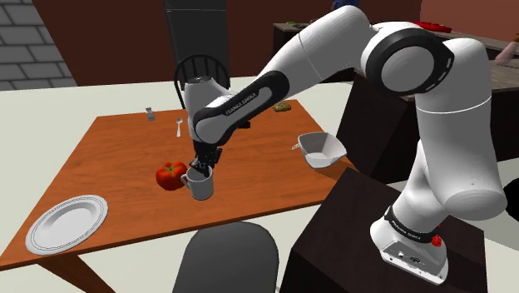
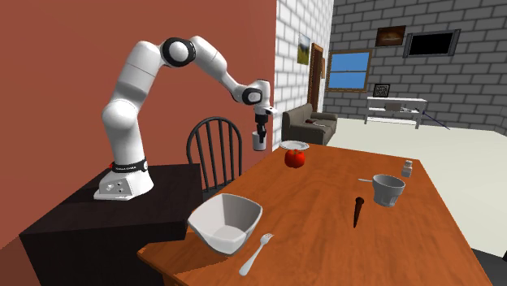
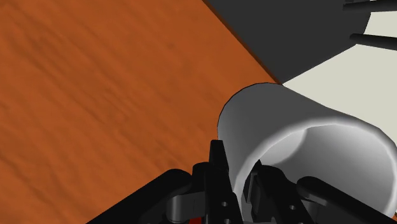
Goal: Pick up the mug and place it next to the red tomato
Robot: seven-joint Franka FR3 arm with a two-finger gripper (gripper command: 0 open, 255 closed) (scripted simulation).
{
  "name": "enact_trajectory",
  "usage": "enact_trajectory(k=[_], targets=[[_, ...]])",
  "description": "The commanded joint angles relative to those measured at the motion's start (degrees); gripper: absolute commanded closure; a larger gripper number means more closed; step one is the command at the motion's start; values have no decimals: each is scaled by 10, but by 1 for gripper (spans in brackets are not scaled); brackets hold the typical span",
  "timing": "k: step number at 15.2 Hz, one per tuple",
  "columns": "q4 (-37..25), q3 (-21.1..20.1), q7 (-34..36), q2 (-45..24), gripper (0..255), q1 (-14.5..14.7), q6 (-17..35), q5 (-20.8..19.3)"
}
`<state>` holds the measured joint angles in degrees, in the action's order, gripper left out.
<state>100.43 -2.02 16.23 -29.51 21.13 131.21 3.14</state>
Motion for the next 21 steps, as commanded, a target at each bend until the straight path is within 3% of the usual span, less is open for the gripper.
enact_trajectory(k=[1, 21], targets=[[1, 0, 0, -10, 255, 1, 12, 0], [-5, -1, -6, -118, 255, 1, 114, 1]])
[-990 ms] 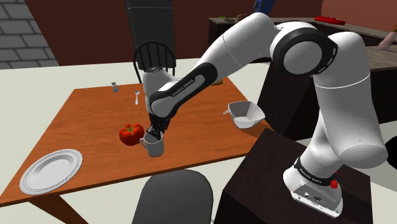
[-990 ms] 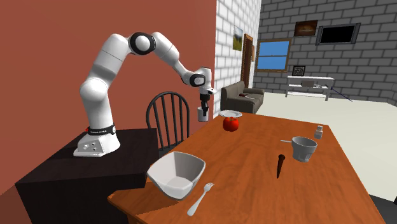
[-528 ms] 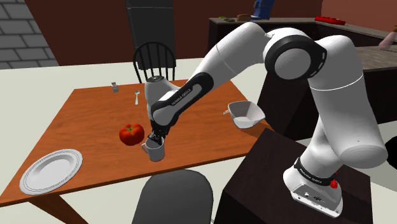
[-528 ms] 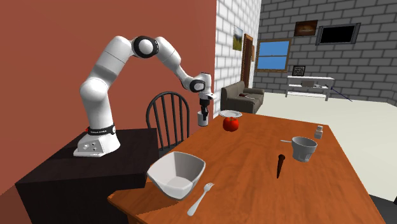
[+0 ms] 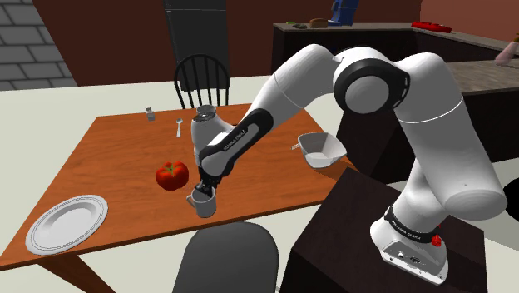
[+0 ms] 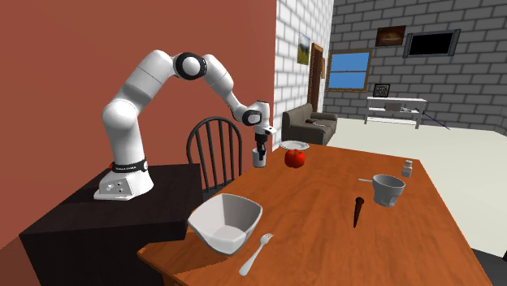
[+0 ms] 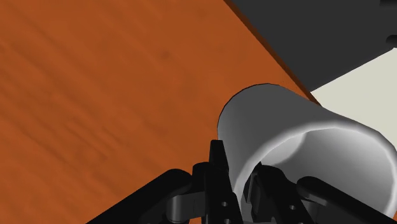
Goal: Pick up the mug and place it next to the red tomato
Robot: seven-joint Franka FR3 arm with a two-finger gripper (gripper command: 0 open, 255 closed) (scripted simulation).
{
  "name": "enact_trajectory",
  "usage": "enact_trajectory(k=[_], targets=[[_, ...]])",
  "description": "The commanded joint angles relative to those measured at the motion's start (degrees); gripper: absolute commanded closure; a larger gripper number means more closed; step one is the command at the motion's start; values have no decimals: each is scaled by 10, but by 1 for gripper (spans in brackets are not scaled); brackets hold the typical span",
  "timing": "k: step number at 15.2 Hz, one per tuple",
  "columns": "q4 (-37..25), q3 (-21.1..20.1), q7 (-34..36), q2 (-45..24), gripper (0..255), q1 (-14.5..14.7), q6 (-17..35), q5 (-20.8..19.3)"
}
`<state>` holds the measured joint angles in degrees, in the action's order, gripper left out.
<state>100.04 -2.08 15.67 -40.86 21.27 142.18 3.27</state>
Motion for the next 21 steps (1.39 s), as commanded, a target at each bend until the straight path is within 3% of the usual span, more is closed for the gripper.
enact_trajectory(k=[1, 7, 8, 13, 17, 21], targets=[[-1, 0, 0, -5, 255, 0, 4, 0], [-1, 0, 0, -5, 255, 0, 4, 0], [-1, 0, 0, -5, 0, 0, 4, 0], [-1, 0, 0, -5, 0, 0, 4, 0], [11, 0, 0, 52, 0, -3, -40, 0], [11, 0, 0, 52, 0, -3, -40, 0]])
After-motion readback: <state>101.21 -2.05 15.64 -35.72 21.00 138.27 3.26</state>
